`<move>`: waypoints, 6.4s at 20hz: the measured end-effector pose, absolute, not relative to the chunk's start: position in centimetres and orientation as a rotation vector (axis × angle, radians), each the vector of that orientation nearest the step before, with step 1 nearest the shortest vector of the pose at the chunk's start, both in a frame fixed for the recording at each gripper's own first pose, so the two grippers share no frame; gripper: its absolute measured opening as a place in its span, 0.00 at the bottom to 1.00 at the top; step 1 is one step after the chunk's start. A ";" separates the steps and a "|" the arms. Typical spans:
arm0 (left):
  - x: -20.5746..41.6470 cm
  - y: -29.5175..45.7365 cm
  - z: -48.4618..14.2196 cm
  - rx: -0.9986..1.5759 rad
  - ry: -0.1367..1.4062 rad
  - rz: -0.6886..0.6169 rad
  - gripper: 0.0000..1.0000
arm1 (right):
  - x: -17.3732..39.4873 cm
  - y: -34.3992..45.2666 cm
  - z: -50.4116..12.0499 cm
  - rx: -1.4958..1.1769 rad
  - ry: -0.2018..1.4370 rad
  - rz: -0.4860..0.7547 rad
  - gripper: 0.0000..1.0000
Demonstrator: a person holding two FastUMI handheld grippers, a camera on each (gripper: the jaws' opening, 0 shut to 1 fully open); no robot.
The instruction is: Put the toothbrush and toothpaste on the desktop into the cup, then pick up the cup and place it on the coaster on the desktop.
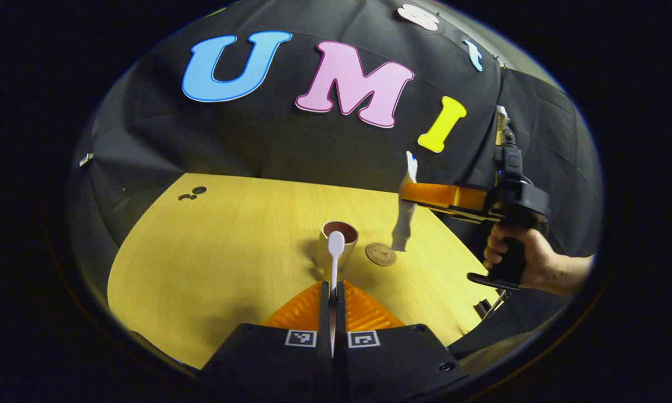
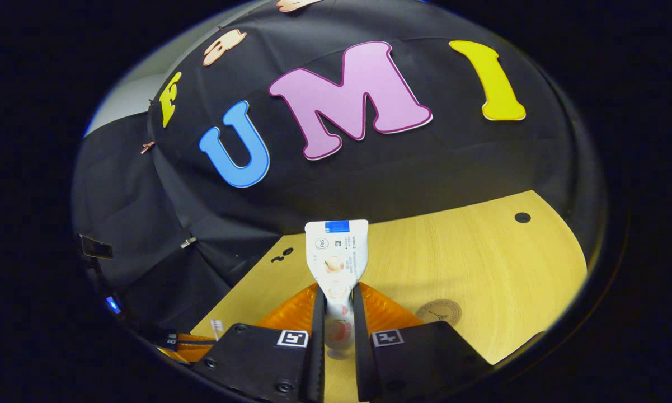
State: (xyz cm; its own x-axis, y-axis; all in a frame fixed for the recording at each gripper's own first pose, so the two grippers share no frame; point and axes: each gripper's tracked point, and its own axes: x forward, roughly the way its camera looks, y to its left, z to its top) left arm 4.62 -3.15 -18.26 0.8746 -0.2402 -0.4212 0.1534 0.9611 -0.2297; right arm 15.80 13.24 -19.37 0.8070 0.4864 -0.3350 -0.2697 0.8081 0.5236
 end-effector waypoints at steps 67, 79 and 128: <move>27.0 -5.5 -11.5 -0.098 0.120 -0.338 0.06 | -2.8 -1.8 -30.4 0.382 0.792 0.058 0.64; 31.3 -8.7 -16.0 -0.096 0.138 -0.481 0.06 | -9.8 -1.1 -31.9 0.501 0.814 -0.204 0.64; 20.8 -7.5 -31.5 0.209 0.898 -0.353 0.82 | -3.7 -6.3 -33.7 0.573 0.839 0.011 0.64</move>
State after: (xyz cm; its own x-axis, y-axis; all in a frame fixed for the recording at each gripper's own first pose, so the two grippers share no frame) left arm 20.82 -7.55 -31.49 0.5713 -0.2123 -0.7928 0.3854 0.9223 0.0308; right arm -3.72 -6.33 -33.70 0.6772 0.2295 -0.6991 0.2115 0.8493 0.4837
